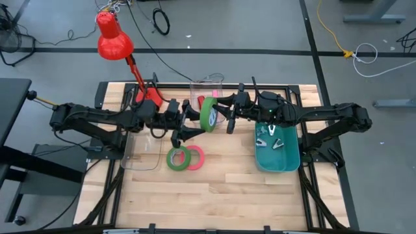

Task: Pick and place Stapler, Stapler remover, tape
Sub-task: Put the bottom green tape into the left transparent bin

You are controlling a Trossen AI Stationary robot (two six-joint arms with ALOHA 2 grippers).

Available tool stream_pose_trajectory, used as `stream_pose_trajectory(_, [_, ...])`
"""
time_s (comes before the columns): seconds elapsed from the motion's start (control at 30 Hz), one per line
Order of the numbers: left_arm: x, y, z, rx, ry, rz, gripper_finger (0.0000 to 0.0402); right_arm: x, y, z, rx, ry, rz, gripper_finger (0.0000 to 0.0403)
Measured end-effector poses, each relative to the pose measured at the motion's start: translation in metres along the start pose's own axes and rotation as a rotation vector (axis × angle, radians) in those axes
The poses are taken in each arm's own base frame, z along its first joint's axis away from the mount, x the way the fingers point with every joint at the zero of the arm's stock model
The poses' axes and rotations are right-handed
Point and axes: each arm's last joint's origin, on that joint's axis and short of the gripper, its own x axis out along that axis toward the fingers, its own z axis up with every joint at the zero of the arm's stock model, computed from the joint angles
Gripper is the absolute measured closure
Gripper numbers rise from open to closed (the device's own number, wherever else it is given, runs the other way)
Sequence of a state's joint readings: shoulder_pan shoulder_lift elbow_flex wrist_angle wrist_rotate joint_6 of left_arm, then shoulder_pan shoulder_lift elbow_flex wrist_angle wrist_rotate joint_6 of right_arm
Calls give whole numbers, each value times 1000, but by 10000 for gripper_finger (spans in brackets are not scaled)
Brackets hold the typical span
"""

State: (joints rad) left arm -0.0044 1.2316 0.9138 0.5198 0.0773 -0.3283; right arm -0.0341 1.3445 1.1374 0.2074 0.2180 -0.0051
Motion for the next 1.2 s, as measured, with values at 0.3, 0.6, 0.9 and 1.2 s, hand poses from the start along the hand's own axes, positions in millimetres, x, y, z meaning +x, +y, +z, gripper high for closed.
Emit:
stream_pose_trajectory(0.3, [0, -1, 0, 6, 6, -40, 189, 0, 0, 0, 0, 0, 0, 312])
stream_pose_trajectory(0.6, [0, -1, 0, 53, 4, -41, 255, 0, 0, 0, 2, 4, 0, 312])
stream_pose_trajectory(0.9, [0, -1, 0, 52, 9, -43, 296, 0, 0, -2, 18, 23, 2, 312])
stream_pose_trajectory(1.2, [0, -1, 0, 52, 11, -49, 291, 0, 0, -3, 17, 26, 2, 312])
